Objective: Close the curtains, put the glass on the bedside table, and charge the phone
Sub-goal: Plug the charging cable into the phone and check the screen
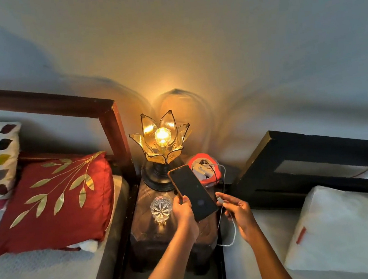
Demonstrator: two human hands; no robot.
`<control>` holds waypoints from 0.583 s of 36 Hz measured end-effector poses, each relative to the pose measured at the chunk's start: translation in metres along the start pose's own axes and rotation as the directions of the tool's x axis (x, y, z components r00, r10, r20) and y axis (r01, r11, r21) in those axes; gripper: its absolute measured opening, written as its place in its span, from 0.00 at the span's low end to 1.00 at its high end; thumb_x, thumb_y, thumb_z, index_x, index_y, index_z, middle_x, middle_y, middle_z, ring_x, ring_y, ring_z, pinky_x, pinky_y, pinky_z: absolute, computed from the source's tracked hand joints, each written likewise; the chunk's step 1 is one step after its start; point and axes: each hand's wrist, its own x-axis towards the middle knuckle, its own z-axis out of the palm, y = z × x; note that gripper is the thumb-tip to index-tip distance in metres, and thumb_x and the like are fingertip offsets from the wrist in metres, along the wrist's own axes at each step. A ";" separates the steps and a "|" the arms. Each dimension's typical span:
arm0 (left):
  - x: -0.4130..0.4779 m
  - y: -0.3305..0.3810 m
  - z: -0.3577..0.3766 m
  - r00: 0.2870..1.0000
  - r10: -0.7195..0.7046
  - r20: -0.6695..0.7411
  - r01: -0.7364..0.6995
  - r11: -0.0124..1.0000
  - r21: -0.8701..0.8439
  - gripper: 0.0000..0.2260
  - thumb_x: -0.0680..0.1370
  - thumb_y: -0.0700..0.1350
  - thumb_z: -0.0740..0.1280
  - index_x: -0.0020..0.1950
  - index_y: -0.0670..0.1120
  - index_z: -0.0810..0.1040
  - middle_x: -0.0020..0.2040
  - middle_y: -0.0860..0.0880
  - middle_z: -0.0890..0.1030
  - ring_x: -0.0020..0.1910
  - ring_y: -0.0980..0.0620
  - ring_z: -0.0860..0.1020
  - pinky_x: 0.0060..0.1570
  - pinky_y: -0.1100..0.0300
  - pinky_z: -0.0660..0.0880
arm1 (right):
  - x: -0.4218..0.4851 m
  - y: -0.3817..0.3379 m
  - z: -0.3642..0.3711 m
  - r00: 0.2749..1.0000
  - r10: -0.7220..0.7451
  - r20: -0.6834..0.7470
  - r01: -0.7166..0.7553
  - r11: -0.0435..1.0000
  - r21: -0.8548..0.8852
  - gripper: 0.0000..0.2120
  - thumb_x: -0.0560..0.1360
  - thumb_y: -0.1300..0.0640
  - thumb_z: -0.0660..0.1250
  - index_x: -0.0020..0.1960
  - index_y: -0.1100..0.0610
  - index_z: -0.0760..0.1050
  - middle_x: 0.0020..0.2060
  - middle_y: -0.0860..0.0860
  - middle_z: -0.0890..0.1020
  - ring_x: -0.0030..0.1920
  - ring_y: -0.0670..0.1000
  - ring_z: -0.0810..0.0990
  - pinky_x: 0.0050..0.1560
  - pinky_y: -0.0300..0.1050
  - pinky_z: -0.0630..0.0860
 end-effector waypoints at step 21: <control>-0.035 0.066 -0.008 0.999 0.052 0.000 -0.049 0.944 -0.327 0.14 0.80 0.35 0.51 0.43 0.48 0.72 0.42 0.48 0.74 0.49 0.47 0.72 0.57 0.49 0.70 | -0.048 -0.029 0.038 0.974 -0.201 0.105 0.206 0.978 -0.042 0.07 0.73 0.59 0.69 0.51 0.57 0.82 0.47 0.53 0.85 0.48 0.49 0.83 0.40 0.35 0.78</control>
